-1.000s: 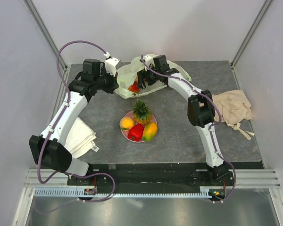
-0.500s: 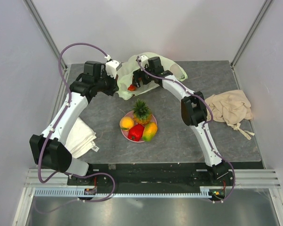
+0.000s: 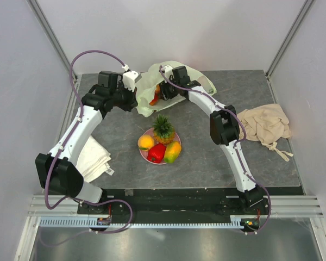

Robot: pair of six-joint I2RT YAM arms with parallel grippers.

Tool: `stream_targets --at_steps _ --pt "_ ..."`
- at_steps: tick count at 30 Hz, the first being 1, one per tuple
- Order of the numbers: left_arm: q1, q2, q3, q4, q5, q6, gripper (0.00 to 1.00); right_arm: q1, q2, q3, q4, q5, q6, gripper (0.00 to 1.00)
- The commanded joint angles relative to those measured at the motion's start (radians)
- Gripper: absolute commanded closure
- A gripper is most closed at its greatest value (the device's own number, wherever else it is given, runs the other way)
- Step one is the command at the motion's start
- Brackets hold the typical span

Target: Take the fake fruits out of the plastic bag

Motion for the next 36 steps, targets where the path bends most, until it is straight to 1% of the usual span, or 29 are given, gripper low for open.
stream_targets --at_steps 1,2,5,7,9,14,15,16,18,19,21,22,23,24,25,26,27,28,29,31,32,33,34,35,36 --pt "-0.001 -0.002 0.017 -0.016 0.022 0.042 0.98 -0.037 -0.035 -0.017 -0.037 -0.012 -0.01 0.54" --pt "-0.001 -0.001 0.019 -0.017 0.019 0.047 0.98 -0.046 -0.062 -0.039 -0.04 -0.009 -0.004 0.54" --pt "-0.001 0.005 0.026 -0.016 0.019 0.061 0.98 -0.108 -0.126 -0.137 -0.046 0.006 0.03 0.5" --pt "-0.002 0.01 0.036 -0.016 0.031 0.068 0.98 -0.157 -0.163 -0.21 -0.063 0.053 0.023 0.47" --pt "-0.002 0.016 0.045 -0.017 0.042 0.082 0.98 -0.21 -0.234 -0.27 -0.08 0.087 0.026 0.45" --pt "-0.004 0.054 0.083 0.006 0.068 0.102 0.98 -0.307 -0.446 -0.491 -0.109 0.159 0.011 0.43" --pt "-0.007 0.06 0.089 0.013 0.074 0.104 0.98 -0.335 -0.479 -0.52 -0.112 0.161 0.005 0.43" --pt "-0.007 0.068 0.104 0.024 0.08 0.101 0.98 -0.342 -0.543 -0.574 -0.118 0.163 0.0 0.43" --pt "-0.011 0.091 0.118 0.035 0.09 0.098 0.98 -0.355 -0.613 -0.632 -0.132 0.156 -0.015 0.42" --pt "-0.014 0.099 0.134 0.044 0.099 0.098 0.98 -0.355 -0.68 -0.689 -0.139 0.121 -0.019 0.42" --pt "-0.02 0.125 0.158 0.056 0.113 0.099 0.97 -0.343 -0.746 -0.784 -0.147 0.063 -0.027 0.39" --pt "-0.022 0.133 0.201 0.053 0.163 0.101 0.92 -0.33 -0.794 -0.809 -0.147 0.037 -0.036 0.38" --pt "-0.025 0.139 0.224 0.052 0.191 0.107 0.76 -0.318 -0.812 -0.83 -0.156 -0.026 -0.042 0.36" --pt "-0.043 0.145 0.271 0.052 0.202 0.105 0.64 -0.294 -0.831 -0.87 -0.155 -0.046 -0.046 0.35" --pt "-0.056 0.143 0.298 0.052 0.247 0.105 0.52 -0.283 -0.857 -0.885 -0.15 -0.075 -0.036 0.34" --pt "-0.089 0.14 0.322 0.049 0.281 0.099 0.36 -0.275 -0.862 -0.895 -0.141 -0.144 -0.024 0.31" --pt "-0.114 0.134 0.356 0.049 0.313 0.099 0.3 -0.272 -0.865 -0.901 -0.135 -0.191 -0.003 0.3" --pt "-0.144 0.11 0.364 0.049 0.349 0.105 0.27 -0.272 -0.857 -0.898 -0.126 -0.23 0.031 0.29" --pt "-0.221 0.093 0.361 0.047 0.35 0.14 0.25 -0.273 -0.848 -0.892 -0.111 -0.262 0.077 0.27" --pt "-0.304 0.029 0.306 0.059 0.311 0.186 0.24 -0.275 -0.808 -0.858 -0.078 -0.343 0.132 0.26" --pt "-0.371 0.007 0.274 0.069 0.294 0.226 0.23 -0.274 -0.785 -0.841 -0.025 -0.374 0.213 0.26" --pt "-0.396 -0.017 0.196 0.105 0.28 0.239 0.22 -0.272 -0.762 -0.808 0.015 -0.426 0.262 0.26" --pt "-0.411 -0.037 0.154 0.128 0.254 0.239 0.2 -0.272 -0.709 -0.789 0.061 -0.455 0.331 0.26" --pt "-0.425 -0.057 0.128 0.145 0.255 0.208 0.17 -0.273 -0.682 -0.768 0.154 -0.472 0.446 0.26" --pt "-0.43 -0.055 0.12 0.148 0.263 0.187 0.16 -0.27 -0.658 -0.72 0.196 -0.495 0.5 0.26"
